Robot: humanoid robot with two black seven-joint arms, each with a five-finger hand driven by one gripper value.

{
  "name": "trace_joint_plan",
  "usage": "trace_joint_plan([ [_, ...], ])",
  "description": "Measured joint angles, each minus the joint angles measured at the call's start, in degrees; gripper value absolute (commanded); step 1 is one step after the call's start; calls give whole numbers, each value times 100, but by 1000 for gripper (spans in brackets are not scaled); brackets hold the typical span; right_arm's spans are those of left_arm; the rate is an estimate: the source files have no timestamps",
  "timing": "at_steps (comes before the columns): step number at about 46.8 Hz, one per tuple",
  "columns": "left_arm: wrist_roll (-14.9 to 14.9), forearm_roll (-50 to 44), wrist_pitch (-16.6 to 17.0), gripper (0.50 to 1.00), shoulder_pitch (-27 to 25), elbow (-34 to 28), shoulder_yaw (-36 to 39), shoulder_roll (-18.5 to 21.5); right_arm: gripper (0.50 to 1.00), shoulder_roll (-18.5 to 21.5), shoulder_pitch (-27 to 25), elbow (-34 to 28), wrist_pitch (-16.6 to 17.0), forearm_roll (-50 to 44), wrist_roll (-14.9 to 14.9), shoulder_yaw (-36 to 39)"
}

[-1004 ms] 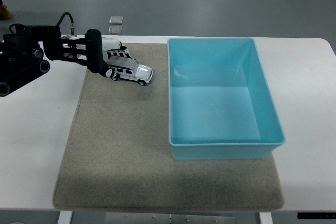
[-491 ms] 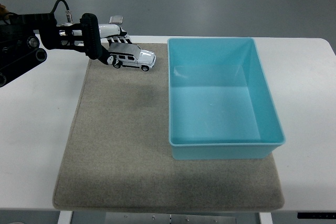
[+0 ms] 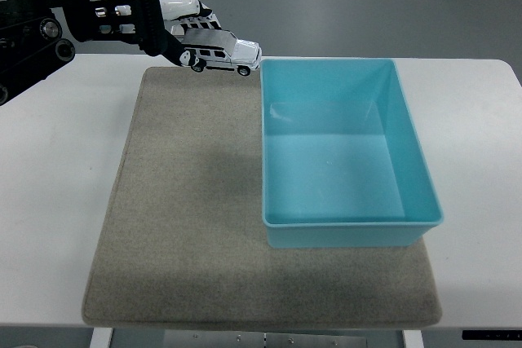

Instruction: Left hand put the white car in the blue box

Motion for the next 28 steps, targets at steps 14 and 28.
trace_joint_plan([
  [14, 0, 9, -9, 658, -55, -222, -10, -429, 936, 0, 0, 0, 0, 0, 0, 0],
  [28, 1, 33, 4, 698, -94, -287, -1, -870, 936, 0, 0, 0, 0, 3, 0, 0],
])
